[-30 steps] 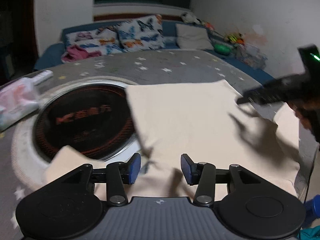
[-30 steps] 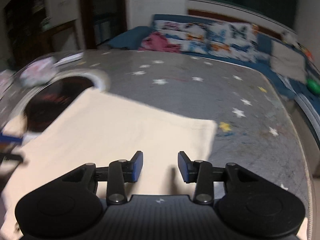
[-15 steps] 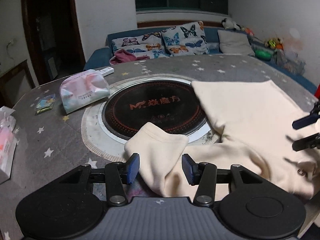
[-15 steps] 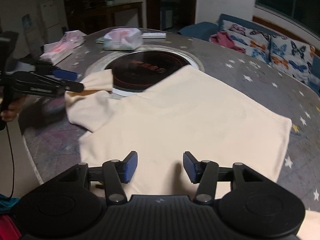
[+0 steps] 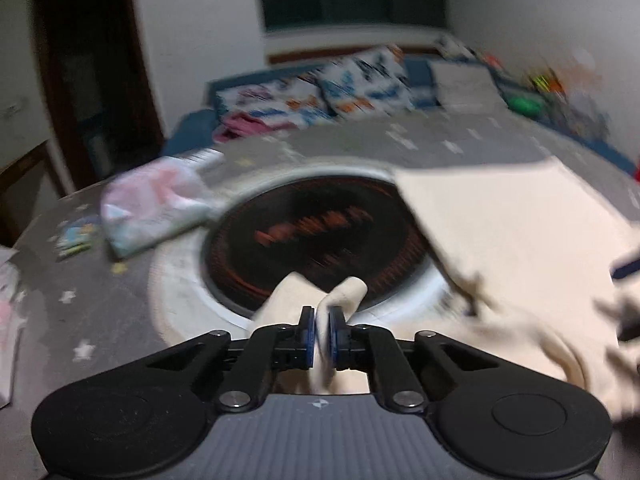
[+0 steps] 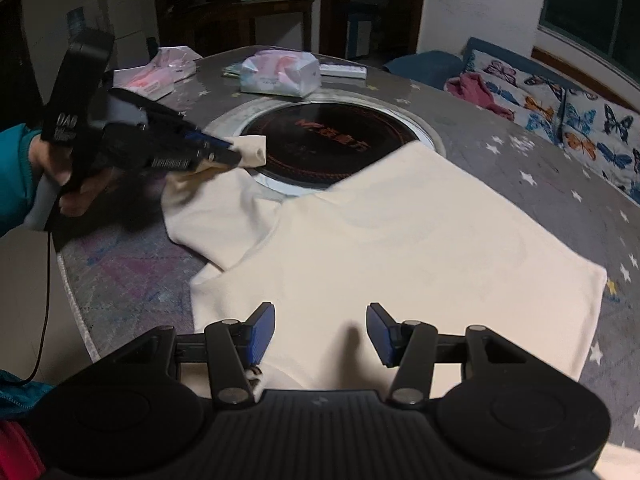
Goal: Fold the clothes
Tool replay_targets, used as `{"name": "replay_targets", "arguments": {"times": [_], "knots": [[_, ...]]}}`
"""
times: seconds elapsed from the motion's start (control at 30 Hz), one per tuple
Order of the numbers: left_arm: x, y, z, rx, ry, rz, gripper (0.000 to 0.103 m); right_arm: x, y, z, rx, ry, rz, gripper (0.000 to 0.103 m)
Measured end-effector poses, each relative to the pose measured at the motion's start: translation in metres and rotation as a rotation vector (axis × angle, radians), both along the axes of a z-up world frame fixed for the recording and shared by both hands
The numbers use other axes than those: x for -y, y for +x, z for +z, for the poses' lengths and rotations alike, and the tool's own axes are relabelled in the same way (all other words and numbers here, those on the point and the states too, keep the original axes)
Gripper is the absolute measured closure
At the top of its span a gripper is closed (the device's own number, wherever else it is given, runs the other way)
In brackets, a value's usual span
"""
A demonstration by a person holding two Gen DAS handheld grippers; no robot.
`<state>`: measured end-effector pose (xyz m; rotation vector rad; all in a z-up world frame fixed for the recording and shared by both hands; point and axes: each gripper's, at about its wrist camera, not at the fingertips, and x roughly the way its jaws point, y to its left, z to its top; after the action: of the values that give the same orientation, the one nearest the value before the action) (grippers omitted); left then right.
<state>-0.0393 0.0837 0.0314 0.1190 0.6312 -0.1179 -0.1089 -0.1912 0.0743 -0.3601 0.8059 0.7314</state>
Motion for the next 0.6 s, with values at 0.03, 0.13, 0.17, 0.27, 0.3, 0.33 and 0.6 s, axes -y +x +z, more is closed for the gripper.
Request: {"name": "replay_targets", "arguments": {"times": [0.03, 0.13, 0.17, 0.27, 0.3, 0.33, 0.6], "knots": [[-0.008, 0.001, 0.006, 0.018, -0.023, 0.034, 0.096, -0.003, 0.000, 0.001, 0.005, 0.001, 0.009, 0.052], [-0.032, 0.003, 0.029, 0.083, -0.102, 0.121, 0.096, -0.015, -0.001, 0.005, 0.021, 0.010, 0.044, 0.052], [-0.039, 0.002, 0.036, 0.107, -0.133, 0.134, 0.096, -0.021, -0.003, 0.006, 0.028, 0.013, 0.058, 0.052], [-0.050, 0.000, 0.051, 0.160, -0.195, 0.149, 0.099, -0.038, -0.012, 0.010, 0.061, 0.017, 0.121, 0.052], [-0.050, 0.001, 0.052, 0.162, -0.200, 0.148, 0.099, -0.044, -0.015, 0.010, 0.071, 0.015, 0.145, 0.052], [-0.050, 0.002, 0.052, 0.160, -0.200, 0.146, 0.099, -0.051, -0.018, 0.010, 0.077, 0.014, 0.168, 0.054], [-0.064, 0.002, 0.028, 0.098, -0.205, 0.199, 0.099, -0.083, -0.028, -0.018, -0.003, -0.019, 0.266, 0.059]]}}
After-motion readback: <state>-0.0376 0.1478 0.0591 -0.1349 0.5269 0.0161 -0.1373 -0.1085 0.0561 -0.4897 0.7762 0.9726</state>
